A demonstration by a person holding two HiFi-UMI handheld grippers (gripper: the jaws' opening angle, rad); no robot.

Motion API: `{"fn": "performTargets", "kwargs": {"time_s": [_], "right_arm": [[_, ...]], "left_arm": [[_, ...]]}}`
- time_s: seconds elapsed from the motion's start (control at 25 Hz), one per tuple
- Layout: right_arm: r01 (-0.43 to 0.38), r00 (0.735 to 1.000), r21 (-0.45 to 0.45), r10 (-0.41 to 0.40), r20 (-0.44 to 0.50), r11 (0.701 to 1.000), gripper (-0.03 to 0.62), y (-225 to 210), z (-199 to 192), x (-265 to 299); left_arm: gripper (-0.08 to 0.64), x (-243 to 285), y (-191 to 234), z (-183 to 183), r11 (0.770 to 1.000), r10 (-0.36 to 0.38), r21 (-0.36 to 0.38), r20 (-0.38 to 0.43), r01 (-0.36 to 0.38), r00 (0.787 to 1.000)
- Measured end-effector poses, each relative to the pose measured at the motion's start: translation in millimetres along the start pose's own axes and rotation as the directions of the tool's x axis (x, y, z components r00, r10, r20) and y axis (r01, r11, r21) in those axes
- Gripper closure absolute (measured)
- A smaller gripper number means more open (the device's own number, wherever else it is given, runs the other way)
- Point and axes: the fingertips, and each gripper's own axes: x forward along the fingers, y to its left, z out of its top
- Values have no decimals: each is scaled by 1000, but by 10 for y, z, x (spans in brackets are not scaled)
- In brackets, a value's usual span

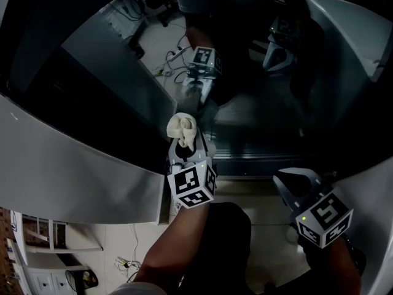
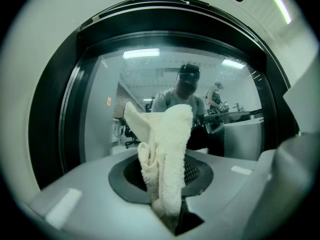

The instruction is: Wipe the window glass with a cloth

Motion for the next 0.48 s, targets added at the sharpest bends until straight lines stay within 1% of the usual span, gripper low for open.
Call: {"fn": "performTargets", "kwargs": {"time_s": [0.2,0.36,0.48], "right_arm": [[28,999,1,-28,21,1000,592,-44,177,-228],[44,998,10,-44,43,999,592,51,358,-371],[39,997,10,-40,63,999,592,-64,328,-373]], "left_arm": [[449,-60,-211,128,1000,-9,-15,-3,9,1000],[449,-157,-331,237,999,-22,-26,-4,22,1000],[449,-58,-528,143,999,-34,-2,-7,34,999]]}}
